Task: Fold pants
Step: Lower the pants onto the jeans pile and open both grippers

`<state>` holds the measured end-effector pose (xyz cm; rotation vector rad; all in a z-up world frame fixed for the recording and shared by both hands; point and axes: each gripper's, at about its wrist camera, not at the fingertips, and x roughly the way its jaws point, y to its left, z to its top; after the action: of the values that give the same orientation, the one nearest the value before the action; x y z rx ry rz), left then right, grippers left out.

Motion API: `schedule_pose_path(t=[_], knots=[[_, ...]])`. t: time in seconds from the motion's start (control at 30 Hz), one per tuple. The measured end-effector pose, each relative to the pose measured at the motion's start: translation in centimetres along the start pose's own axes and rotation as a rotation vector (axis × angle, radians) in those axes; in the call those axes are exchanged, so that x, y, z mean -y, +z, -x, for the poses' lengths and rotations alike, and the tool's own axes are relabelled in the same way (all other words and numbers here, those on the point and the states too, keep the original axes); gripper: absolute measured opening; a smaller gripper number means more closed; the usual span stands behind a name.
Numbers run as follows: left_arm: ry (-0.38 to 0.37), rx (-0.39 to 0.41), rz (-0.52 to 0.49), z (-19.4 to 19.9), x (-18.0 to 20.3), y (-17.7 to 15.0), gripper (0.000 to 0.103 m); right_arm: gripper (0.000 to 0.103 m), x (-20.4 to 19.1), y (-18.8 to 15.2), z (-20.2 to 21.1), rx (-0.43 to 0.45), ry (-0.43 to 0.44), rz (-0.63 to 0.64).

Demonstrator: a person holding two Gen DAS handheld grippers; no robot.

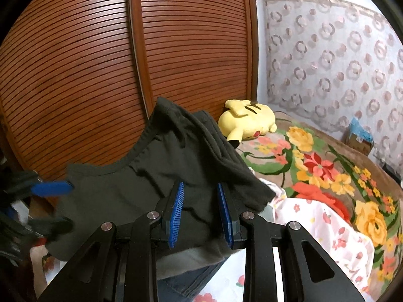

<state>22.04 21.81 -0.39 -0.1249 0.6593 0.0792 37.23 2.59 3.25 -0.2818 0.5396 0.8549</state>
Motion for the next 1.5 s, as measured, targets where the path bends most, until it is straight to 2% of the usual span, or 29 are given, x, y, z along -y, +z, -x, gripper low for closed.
schedule_pose_path(t=[0.23,0.43,0.5,0.57,0.73,0.8,0.9,1.03,1.13,1.33,1.43,1.5], knots=[[-0.010,-0.029,0.028,-1.1,-0.5,-0.8,0.054,0.029,-0.4,-1.2,1.1,0.004,-0.002,-0.037],[0.001,-0.026,0.025,-0.4,-0.2,-0.5,0.054,0.029,-1.4,-2.4,3.3,0.011,-0.017,-0.060],[0.002,-0.019,0.019,0.0,0.1,-0.6,0.057,0.029,-1.8,-2.9,4.0,0.010,-0.026,-0.067],[-0.004,-0.010,0.017,0.6,0.2,-0.7,0.066,0.029,-2.3,-3.3,4.8,0.012,-0.031,-0.073],[-0.018,0.022,-0.003,2.3,0.9,-0.9,0.080,0.029,-3.4,-4.3,6.5,0.017,-0.052,-0.082],[-0.023,0.033,-0.013,3.0,1.4,-1.0,0.080,0.029,-3.7,-4.5,7.2,0.020,-0.061,-0.088],[-0.011,0.058,-0.028,4.1,1.9,-1.2,0.086,0.030,-4.2,-5.1,8.3,0.027,-0.071,-0.097],[-0.016,0.093,-0.039,5.6,2.8,-1.1,0.087,0.032,-4.8,-5.8,9.7,0.039,-0.086,-0.110],[-0.012,0.112,-0.050,6.5,3.5,-1.1,0.087,0.034,-5.1,-6.4,11.0,0.051,-0.100,-0.115],[-0.018,0.143,-0.074,8.2,4.9,-1.3,0.087,0.045,-6.1,-7.5,13.3,0.076,-0.135,-0.126],[-0.060,0.143,-0.079,8.7,5.5,-1.8,0.087,0.051,-6.8,-8.4,14.6,0.088,-0.150,-0.133],[-0.058,0.142,-0.085,8.8,6.1,-2.2,0.087,0.053,-7.3,-9.1,15.4,0.092,-0.160,-0.137]])
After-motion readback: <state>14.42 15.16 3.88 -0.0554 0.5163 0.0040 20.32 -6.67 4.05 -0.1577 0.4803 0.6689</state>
